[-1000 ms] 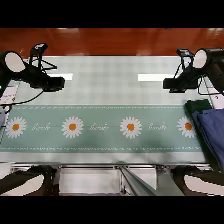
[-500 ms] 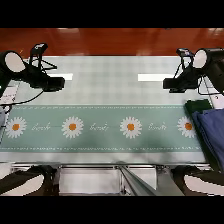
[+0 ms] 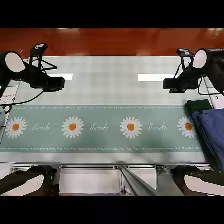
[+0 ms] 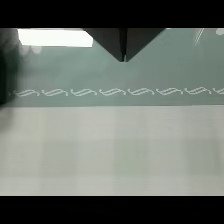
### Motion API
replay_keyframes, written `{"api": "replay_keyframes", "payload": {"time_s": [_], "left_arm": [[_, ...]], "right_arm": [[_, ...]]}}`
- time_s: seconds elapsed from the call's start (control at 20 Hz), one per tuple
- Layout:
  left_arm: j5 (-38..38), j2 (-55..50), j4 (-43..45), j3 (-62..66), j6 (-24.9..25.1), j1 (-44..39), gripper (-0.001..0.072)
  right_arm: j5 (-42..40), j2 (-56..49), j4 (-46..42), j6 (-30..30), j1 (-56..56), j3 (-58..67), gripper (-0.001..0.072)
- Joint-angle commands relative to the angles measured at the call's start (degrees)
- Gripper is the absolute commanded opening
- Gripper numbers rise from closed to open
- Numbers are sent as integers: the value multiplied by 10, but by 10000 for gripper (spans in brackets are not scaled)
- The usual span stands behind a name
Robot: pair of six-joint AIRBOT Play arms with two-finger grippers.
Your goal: Fold the shirts.
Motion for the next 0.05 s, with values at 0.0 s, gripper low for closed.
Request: {"api": "replay_keyframes", "payload": {"time_s": [0.0], "left_arm": [[0,0,0,0,1,0,16]], "right_arm": [[0,0,0,0,0,0,28]]}}
